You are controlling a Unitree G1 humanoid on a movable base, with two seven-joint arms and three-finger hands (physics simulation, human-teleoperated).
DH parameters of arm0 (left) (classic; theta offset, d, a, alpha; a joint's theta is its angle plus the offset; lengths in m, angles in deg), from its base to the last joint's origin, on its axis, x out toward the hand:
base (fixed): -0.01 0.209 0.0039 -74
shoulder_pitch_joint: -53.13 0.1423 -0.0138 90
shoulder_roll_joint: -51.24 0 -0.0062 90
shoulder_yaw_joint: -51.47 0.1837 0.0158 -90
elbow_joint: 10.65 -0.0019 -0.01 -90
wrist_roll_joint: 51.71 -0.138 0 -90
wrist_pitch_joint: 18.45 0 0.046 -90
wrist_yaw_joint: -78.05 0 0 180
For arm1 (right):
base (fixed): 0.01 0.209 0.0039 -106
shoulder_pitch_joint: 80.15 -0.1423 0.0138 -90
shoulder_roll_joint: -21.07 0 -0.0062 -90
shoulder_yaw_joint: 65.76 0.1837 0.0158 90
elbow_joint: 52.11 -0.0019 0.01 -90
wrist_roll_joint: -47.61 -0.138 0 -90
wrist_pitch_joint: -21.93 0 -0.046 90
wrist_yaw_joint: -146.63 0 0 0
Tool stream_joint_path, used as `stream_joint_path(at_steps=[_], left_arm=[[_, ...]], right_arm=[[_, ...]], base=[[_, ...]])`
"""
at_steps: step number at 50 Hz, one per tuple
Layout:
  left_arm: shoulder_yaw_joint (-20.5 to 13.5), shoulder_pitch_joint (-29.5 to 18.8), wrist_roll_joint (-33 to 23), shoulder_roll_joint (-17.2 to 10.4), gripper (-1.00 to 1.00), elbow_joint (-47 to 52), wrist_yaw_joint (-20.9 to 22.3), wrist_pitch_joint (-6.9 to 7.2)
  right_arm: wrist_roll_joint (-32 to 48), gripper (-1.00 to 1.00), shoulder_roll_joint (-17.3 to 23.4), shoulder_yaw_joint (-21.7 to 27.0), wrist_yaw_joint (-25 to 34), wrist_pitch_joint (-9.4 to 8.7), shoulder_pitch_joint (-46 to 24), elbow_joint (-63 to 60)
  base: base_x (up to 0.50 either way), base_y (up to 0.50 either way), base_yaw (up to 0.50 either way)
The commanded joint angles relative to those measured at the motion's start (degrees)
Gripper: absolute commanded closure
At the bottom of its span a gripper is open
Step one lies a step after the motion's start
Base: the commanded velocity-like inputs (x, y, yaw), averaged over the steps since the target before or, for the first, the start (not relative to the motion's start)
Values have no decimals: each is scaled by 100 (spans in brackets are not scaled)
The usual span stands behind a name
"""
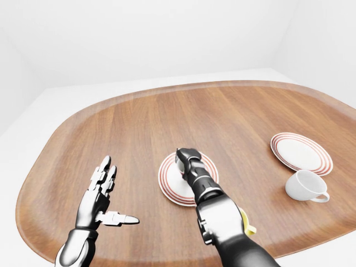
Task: Put the red mug on the left plate.
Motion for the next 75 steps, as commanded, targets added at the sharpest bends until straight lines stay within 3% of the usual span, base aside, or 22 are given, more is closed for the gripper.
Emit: stream_joint_path(at_steps=[1, 20, 27, 37, 53, 54, 55, 75], left_arm=[[2, 8, -1, 1, -100, -9, -10, 0], [-1, 34, 3, -1, -100, 21, -4, 0], [-13, 47, 20, -1, -100, 37, 8, 0], [-38, 44, 37, -5, -100, 44, 34, 0], [-25, 51, 16, 12, -100, 16, 26, 0], [-25, 49, 15, 11, -100, 17, 23, 0], [-22, 51, 14, 9, -100, 17, 23, 0], [-4, 66, -1, -1, -100, 23, -2, 0]], right_arm=[[248, 100, -25, 12, -238, -145, 45, -12], [184, 100, -7, 101, -82, -61, 117, -9], [4, 100, 13, 159, -43, 142, 103, -21], [-419, 100, 92, 266, -107, 676, 103, -45], [-314, 100, 65, 159, -26, 487, 179, -24], [-294, -73, 64, 150, 50, 426, 164, -22], [-306, -100, 60, 169, 24, 412, 161, -24], [-88, -100, 13, 100, 54, 344, 246, -14]], base=[[0, 0, 0], [0, 0, 0], [0, 0, 0], [0, 0, 0], [0, 0, 0], [0, 0, 0], [0, 0, 0], [0, 0, 0]])
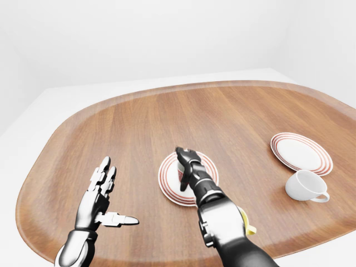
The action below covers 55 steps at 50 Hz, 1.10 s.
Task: Put the red mug on the left plate.
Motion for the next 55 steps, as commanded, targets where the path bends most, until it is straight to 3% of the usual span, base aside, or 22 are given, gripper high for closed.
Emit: stream_joint_path(at_steps=[1, 9, 19, 24, 33, 34, 38, 45, 46, 52, 55], left_arm=[[8, 13, -14, -7, -100, 6, -7, 0], [-25, 12, 19, -8, -100, 21, 22, 0], [6, 41, -14, 2, -100, 47, 4, 0], [1, 40, 1, -10, -100, 50, 7, 0], [7, 39, -12, -6, -100, 44, 5, 0], [11, 34, -19, -4, -100, 43, 0, 0], [8, 36, -7, -5, -100, 37, -4, 0], [16, 26, -22, -14, -100, 59, -1, 0], [25, 2, -36, -9, -100, 51, -7, 0], [91, 10, -103, -14, -100, 61, -59, 0], [99, 11, -94, -27, -100, 59, -70, 0]], right_arm=[[94, -100, -18, -23, 33, -50, 44, 3], [179, -100, -18, -70, 21, -50, 34, -6], [-305, -100, 507, -97, -131, 246, -835, -520], [-620, -100, 746, -132, 143, 309, -833, -1245], [-703, -100, 1011, -82, 773, -114, -406, -2658], [-710, -100, 1065, -36, 921, -225, -207, -3086], [-751, -100, 1186, 89, 1275, -386, 774, -4253], [-656, -100, 1438, 393, 888, -537, 2489, -5185], [-647, -100, 1486, 546, 837, -537, 3015, -5667], [-1024, -100, 1423, 1365, 1142, -537, 4649, -8013], [-1348, -100, 1339, 1813, 1245, -537, 5025, -8636]], base=[[0, 0, 0], [0, 0, 0], [0, 0, 0], [0, 0, 0], [0, 0, 0], [0, 0, 0], [0, 0, 0], [0, 0, 0], [0, 0, 0], [0, 0, 0], [0, 0, 0]])
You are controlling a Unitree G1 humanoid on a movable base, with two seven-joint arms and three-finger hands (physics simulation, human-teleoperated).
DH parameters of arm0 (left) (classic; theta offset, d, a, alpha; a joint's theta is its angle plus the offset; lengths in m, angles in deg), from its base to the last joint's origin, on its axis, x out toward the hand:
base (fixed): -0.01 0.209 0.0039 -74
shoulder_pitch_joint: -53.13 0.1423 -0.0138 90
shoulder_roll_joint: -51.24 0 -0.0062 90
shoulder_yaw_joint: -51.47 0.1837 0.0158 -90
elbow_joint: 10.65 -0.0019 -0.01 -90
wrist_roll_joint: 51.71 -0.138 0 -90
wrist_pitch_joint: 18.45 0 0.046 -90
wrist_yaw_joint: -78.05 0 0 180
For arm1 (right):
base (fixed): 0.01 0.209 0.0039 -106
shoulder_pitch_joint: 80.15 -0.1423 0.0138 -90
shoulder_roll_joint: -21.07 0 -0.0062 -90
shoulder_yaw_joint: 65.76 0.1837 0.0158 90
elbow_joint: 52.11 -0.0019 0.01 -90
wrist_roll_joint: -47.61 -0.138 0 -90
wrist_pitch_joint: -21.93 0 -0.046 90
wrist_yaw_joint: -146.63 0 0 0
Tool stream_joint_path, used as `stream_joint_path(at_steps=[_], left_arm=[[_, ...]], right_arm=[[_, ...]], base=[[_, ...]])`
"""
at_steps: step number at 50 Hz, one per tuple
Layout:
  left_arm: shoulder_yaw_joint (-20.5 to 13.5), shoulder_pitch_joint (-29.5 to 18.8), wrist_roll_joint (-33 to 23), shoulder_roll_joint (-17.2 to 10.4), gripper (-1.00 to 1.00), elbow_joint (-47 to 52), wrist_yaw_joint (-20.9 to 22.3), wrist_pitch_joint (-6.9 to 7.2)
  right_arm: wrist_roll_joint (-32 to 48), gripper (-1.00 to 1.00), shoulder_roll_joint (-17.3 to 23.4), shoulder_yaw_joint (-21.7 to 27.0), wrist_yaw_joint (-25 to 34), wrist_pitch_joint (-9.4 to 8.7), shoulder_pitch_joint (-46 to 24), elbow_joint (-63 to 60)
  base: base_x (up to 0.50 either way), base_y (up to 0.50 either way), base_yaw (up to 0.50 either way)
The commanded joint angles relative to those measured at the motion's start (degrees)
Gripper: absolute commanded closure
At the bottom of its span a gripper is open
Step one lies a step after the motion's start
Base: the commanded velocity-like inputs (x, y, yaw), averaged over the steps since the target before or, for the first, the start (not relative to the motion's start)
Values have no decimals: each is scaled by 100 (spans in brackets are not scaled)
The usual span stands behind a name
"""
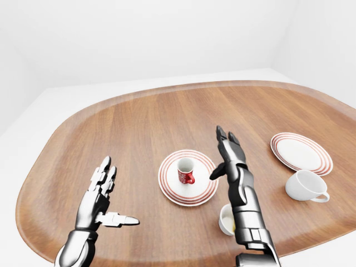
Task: Put the red mug on the left plate.
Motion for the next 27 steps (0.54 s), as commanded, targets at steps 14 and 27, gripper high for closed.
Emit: stream_joint_path(at_steps=[14, 27], left_arm=[[70, -2, -34, -31, -100, -6, -61, 0], [53, -12, -38, -29, -100, 4, -51, 0]], right_arm=[[-614, -100, -445, 2009, 547, 36, 3047, -4308], [-958, -100, -631, 2717, 544, 303, 3263, -4404]], base=[[0, 0, 0], [0, 0, 0]])
